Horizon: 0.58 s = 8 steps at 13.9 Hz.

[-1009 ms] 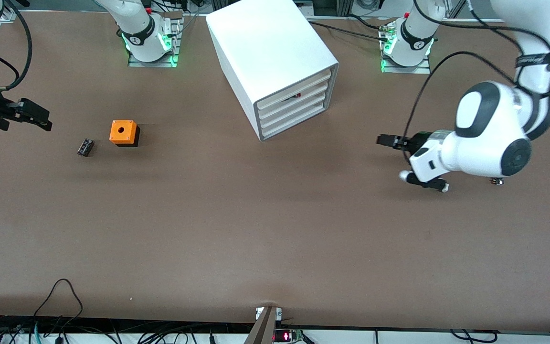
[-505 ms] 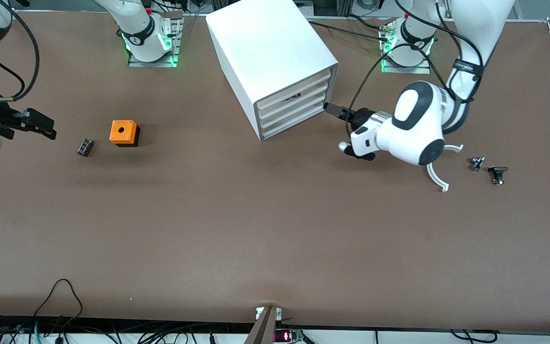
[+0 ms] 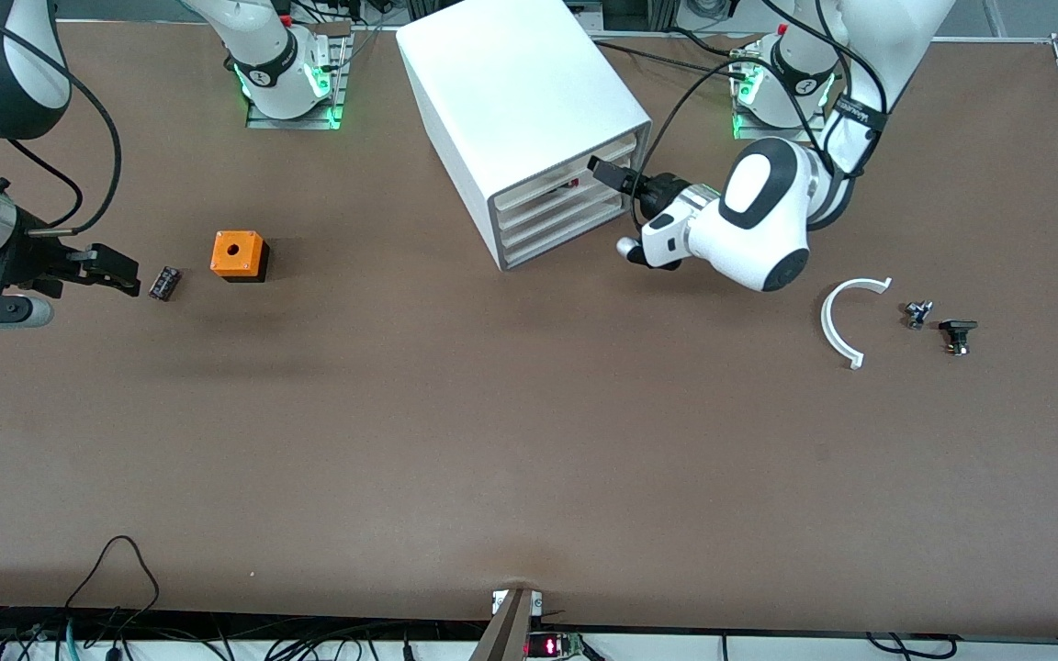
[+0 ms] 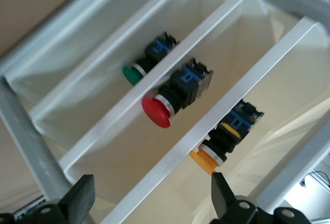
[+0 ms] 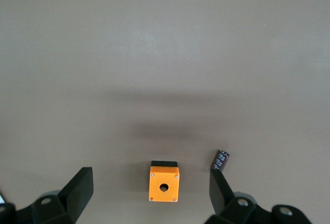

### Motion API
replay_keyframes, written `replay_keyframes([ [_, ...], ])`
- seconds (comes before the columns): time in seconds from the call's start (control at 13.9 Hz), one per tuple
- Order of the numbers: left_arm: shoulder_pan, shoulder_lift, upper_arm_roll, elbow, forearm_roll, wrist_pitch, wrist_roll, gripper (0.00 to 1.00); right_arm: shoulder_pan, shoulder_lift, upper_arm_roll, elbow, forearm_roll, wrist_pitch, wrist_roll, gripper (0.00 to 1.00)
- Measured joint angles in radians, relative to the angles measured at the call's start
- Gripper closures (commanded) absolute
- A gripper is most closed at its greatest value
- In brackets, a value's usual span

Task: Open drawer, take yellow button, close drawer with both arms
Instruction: 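Reach the left gripper to the top drawer front of the white cabinet, then pull the top drawer open with the left gripper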

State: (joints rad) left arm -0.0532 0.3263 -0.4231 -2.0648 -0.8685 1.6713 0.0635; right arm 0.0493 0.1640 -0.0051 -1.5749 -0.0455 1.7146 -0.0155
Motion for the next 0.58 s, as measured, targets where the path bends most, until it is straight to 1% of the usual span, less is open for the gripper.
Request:
replay_keyframes([
  [0.07,0.000,-0.002,-0.005,-0.014,-0.002,0.001,0.001,0.02,0.016,0.001,0.001,0.000,0.000,0.001,0.000,0.00],
  [0.14,0.001,-0.002,-0.009,-0.023,-0.003,0.004,0.001,0.08,0.028,0.000,0.001,0.001,0.000,0.001,0.000,0.00],
  [0.22,0.001,-0.003,-0.015,-0.029,-0.003,0.011,0.001,0.16,0.035,-0.002,0.002,0.004,0.000,0.001,-0.001,0.00],
  [0.29,0.001,-0.003,-0.024,-0.033,-0.003,0.019,0.001,0.39,0.038,-0.005,0.004,0.008,0.000,0.001,-0.004,0.00],
  [0.36,0.001,-0.003,-0.030,-0.034,-0.004,0.035,0.001,0.71,0.038,-0.011,0.007,0.011,0.000,0.000,-0.009,0.00],
  [0.43,0.002,-0.003,-0.032,-0.034,-0.005,0.051,0.001,0.93,0.039,-0.018,0.010,0.014,0.000,-0.001,-0.026,0.00],
  [0.5,0.002,-0.003,-0.034,-0.037,-0.005,0.058,0.001,1.00,0.039,-0.026,0.012,0.014,0.000,-0.002,-0.063,0.00],
  [0.58,0.002,-0.003,-0.036,-0.041,-0.005,0.063,0.000,1.00,0.039,-0.030,0.013,0.014,0.000,-0.003,-0.118,0.00],
])
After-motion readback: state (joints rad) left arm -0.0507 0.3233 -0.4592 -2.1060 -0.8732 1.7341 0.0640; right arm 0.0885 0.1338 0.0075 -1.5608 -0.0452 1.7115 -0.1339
